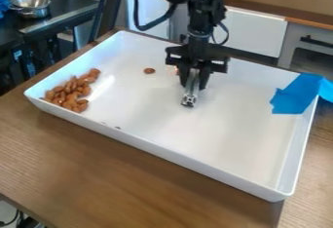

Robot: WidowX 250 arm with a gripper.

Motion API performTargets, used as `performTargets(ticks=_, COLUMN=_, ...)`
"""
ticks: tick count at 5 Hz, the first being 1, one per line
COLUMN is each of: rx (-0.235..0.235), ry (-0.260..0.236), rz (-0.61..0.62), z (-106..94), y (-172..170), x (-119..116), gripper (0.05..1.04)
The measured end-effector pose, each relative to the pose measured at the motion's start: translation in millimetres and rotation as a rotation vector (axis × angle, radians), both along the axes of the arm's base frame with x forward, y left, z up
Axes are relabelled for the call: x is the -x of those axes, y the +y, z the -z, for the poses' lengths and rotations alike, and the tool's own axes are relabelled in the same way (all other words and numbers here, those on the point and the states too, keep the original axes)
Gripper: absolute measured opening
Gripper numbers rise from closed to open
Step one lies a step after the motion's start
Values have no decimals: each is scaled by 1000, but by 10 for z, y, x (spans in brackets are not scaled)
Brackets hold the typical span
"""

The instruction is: Sweep into pile

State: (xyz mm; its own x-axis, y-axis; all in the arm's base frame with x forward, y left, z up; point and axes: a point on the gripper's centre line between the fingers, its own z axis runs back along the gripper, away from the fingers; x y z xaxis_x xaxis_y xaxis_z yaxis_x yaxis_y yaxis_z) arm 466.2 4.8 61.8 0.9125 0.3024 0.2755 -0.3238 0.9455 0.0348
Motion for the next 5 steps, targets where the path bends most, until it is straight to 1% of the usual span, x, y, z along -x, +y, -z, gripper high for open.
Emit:
performTargets(ticks=1, rx=3, ry=-11, rz=-11, z=0, y=92, x=-15, gripper=382)
performTargets(ticks=2, rx=18, ry=-14, rz=-44, z=30, y=219, x=24, gripper=382)
performTargets(ticks=3, rx=45, ry=-12, rz=-128, z=32, y=461, x=67, gripper=382)
performTargets(ticks=4, rx=83, ry=12, rz=-205, z=14, y=687, x=133, gripper=382)
performTargets(ticks=5, rx=133, ry=30, rz=-354, z=-72, y=909, x=101, gripper=382)
